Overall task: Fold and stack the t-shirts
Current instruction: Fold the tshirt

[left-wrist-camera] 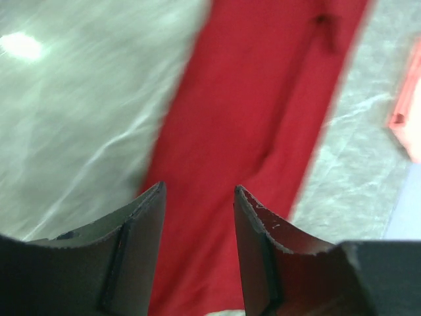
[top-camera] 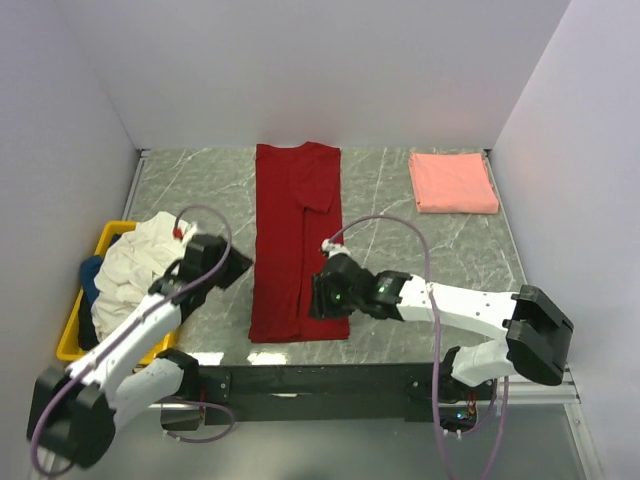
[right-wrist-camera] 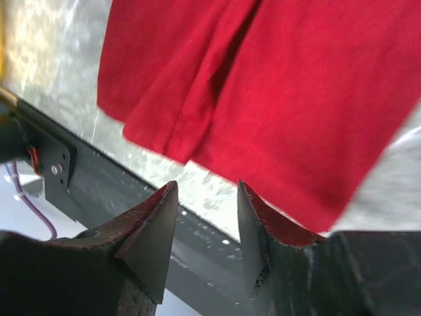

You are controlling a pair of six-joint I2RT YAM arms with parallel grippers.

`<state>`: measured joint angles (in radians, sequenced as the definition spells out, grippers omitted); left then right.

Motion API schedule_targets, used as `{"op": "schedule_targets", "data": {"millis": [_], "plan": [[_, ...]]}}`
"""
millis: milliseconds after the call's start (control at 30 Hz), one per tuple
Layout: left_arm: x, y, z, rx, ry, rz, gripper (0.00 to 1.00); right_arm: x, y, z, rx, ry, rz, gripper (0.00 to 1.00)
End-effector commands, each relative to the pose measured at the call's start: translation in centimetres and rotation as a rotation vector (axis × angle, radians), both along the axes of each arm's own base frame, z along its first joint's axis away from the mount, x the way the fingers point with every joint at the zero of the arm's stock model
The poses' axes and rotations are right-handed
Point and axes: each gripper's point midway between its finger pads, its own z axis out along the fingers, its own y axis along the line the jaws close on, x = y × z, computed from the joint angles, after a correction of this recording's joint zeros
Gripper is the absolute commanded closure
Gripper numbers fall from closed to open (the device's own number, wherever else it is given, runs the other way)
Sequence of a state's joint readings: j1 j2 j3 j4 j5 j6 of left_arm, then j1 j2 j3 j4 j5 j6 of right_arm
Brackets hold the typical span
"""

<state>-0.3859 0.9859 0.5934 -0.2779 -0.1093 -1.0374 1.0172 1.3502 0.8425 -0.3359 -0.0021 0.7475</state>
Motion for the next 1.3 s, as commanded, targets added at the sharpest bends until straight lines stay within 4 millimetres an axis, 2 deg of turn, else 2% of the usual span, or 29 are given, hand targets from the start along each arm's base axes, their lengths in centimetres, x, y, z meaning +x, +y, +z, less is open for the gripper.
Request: {"op": "schedule_targets", "data": {"millis": [0,33,100,167,333,500,700,900,1000,1067,1100,1133,1267], "plan": [[-3.3,2.3,-2.3,-0.017,0.034,0.111,0.49,0.0,1.7,0.5,-0.005,-0.070,-0.058,0.52],[-3.9,2.7,-2.9,-0.014,0.041,0.129,0.50,-1.0,2.7,0.0,-0.016,-0.066,-0.028,0.53],[-5.3,3.3,-4.1,-0.016,0.068,0.150,0.49,-1.6,3.7,-0.4,-0.036,-0.076,-0.016,0.53],[-5.8,3.9,-4.5,-0.010,0.070,0.170,0.50,-2.4,4.7,-1.3,-0.084,-0.077,0.009,0.54],[-7.0,4.1,-6.1,0.025,0.117,0.160,0.51,-2.1,6.4,-2.2,-0.186,-0.137,0.001,0.54],[-8.1,3.5,-7.8,0.056,0.168,0.127,0.51,-1.9,6.1,-3.1,-0.238,-0.140,-0.025,0.53],[-9.4,1.6,-8.4,0.041,0.182,0.074,0.51,-2.5,5.7,-4.2,-0.249,-0.110,-0.017,0.53],[-10.5,0.6,-9.0,0.057,0.210,0.039,0.52,-3.5,6.3,-5.4,-0.204,-0.058,0.017,0.55],[-10.9,0.0,-9.1,0.048,0.216,0.022,0.52,-3.7,6.2,-5.7,-0.195,-0.046,0.024,0.60],[-11.1,-0.3,-9.1,0.043,0.219,0.007,0.52,-3.8,6.2,-5.6,-0.178,-0.039,0.018,0.67],[-11.2,-0.4,-9.0,0.040,0.220,0.002,0.52,-3.8,5.8,-5.5,-0.172,-0.036,0.015,0.71],[-11.3,-0.5,-9.0,0.039,0.220,-0.003,0.52,-3.8,5.7,-5.4,-0.167,-0.036,0.011,0.81],[-11.7,-0.7,-8.7,0.043,0.233,-0.023,0.52,-4.1,5.2,-5.0,-0.144,-0.028,0.005,0.96]]}}
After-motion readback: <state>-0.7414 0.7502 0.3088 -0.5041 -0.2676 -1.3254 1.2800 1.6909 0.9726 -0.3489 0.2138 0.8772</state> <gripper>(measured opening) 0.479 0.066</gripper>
